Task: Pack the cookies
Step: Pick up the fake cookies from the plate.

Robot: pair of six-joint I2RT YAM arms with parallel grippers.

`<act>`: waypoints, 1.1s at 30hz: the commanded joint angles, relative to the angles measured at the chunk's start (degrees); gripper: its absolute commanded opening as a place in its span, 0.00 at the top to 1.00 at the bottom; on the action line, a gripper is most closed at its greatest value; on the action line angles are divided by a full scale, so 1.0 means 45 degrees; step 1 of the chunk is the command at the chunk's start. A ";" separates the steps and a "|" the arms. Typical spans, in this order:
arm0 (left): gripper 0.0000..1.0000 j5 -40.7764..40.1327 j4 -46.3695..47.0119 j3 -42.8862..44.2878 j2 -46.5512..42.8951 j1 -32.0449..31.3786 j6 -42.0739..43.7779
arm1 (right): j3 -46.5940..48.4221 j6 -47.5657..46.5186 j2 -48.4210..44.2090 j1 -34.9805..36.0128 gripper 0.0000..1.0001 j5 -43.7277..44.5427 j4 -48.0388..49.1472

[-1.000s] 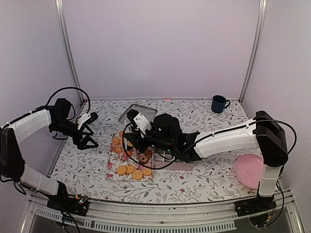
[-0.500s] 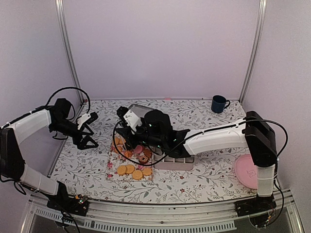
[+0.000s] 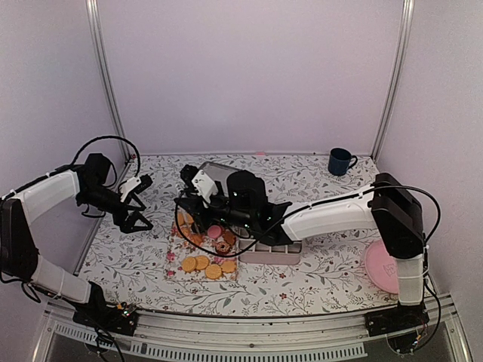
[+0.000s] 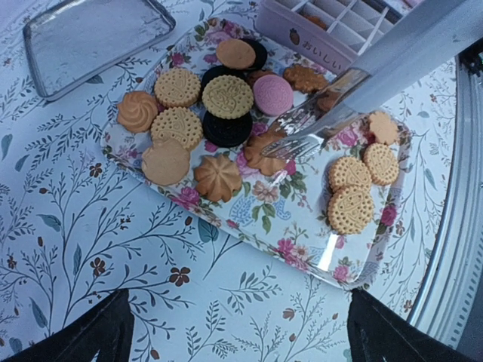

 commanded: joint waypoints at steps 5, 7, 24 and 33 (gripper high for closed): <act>0.01 0.0115 -0.0023 -0.0153 -0.0278 0.0115 0.0155 | 0.0318 0.0210 0.0358 -0.0199 0.75 -0.0471 0.1365; 0.01 0.0112 -0.0034 -0.0084 -0.0254 0.0115 0.0138 | 0.0306 0.0114 0.0376 -0.0211 0.74 -0.0401 0.1389; 0.01 -0.0047 -0.0113 -0.0010 -0.0348 0.0123 0.0282 | -0.0207 -0.0536 0.0692 -0.0260 0.64 -0.0565 0.1630; 0.01 -0.0007 -0.0162 -0.0020 -0.0288 0.0124 0.0321 | -0.1145 -0.0584 0.0234 -0.0258 0.64 -0.0493 0.1485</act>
